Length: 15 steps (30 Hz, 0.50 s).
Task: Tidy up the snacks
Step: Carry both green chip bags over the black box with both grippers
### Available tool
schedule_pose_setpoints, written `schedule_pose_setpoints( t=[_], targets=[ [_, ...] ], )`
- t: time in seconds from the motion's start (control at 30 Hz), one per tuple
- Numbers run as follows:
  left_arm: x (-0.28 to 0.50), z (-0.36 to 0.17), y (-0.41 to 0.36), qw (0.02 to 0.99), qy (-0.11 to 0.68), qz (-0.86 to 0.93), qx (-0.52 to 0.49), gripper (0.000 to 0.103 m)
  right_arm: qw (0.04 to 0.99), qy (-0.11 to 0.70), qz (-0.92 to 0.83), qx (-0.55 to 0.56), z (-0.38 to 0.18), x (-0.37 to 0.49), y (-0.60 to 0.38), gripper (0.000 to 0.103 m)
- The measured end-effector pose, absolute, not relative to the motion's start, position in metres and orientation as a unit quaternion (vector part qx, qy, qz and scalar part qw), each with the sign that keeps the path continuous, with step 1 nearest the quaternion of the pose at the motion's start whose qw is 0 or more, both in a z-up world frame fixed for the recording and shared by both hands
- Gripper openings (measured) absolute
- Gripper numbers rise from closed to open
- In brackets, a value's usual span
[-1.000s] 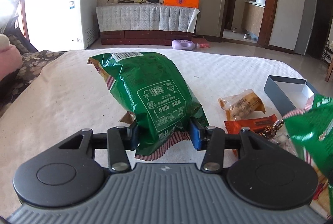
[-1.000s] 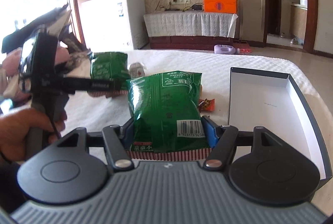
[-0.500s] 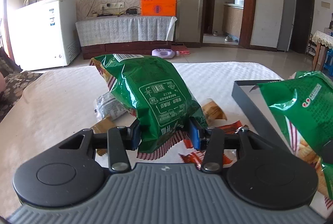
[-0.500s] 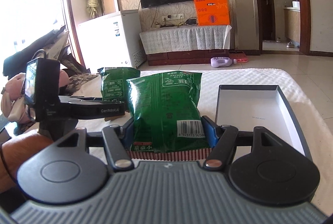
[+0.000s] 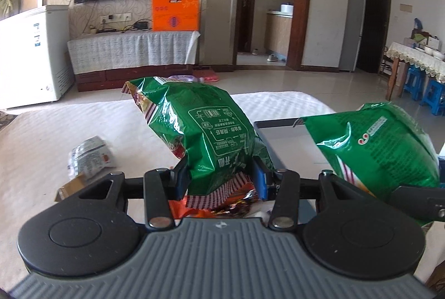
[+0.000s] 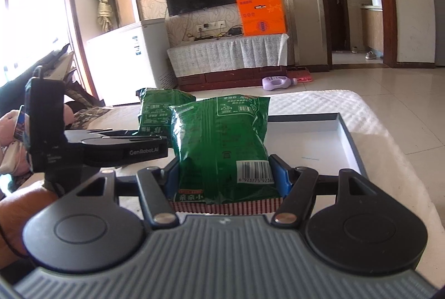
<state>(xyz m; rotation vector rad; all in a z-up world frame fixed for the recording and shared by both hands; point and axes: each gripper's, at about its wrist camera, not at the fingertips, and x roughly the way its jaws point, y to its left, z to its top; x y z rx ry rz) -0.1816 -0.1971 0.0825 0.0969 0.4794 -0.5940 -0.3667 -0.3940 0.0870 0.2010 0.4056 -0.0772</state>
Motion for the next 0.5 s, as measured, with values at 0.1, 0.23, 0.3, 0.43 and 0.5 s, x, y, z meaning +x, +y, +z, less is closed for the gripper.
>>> schedule_pose_setpoints(
  t=[0.1,0.23,0.3,0.43,0.5],
  targets=[
    [-0.183,0.081,-0.213,0.924,0.230,-0.302,0.047,0.052,0.971,0.207,-0.056,0.106,0.083,-0.370,-0.407,0.068],
    [-0.181,0.079,-0.234,0.919,0.229,-0.318,0.050,0.052,0.966,0.220,-0.076,0.113,0.076,-0.373,-0.424,0.068],
    [-0.179,0.077,-0.244,0.916,0.229,-0.325,0.053,0.052,0.965,0.223,-0.081,0.114,0.074,-0.374,-0.428,0.068],
    [-0.176,0.075,-0.260,0.911,0.229,-0.341,0.047,0.052,0.963,0.225,-0.090,0.117,0.071,-0.377,-0.435,0.068],
    [-0.176,0.074,-0.270,0.908,0.228,-0.350,0.045,0.052,0.962,0.230,-0.093,0.115,0.069,-0.376,-0.436,0.067]
  ],
)
